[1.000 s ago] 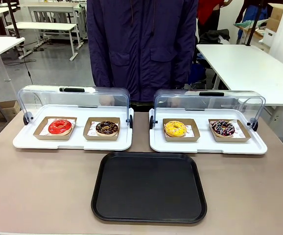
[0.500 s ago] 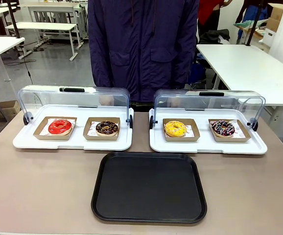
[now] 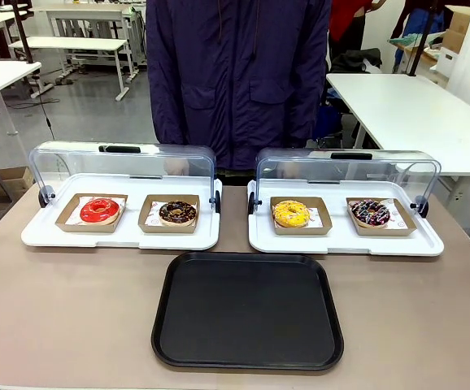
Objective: Move the first donut from the left to the tray.
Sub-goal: Pick up the Paper togo box containing the Donut indicated by the person and place it on the Handle tray.
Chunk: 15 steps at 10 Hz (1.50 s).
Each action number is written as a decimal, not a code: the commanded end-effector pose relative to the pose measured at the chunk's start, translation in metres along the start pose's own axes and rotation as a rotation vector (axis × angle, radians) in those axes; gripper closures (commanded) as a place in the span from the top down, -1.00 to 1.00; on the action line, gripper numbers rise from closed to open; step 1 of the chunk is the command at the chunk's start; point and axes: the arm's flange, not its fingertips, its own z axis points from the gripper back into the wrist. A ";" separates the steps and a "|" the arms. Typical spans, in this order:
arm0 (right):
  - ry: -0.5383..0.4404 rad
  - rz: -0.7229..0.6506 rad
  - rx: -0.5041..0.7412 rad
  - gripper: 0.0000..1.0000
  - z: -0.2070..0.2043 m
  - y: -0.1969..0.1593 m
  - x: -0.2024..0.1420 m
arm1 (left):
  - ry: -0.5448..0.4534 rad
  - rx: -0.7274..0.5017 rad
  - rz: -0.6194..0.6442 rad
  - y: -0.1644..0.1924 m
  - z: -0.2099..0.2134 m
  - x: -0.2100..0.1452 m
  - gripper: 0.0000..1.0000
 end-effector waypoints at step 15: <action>-0.018 0.011 0.001 1.00 -0.002 0.002 0.000 | -0.007 -0.008 -0.011 0.000 0.001 0.000 1.00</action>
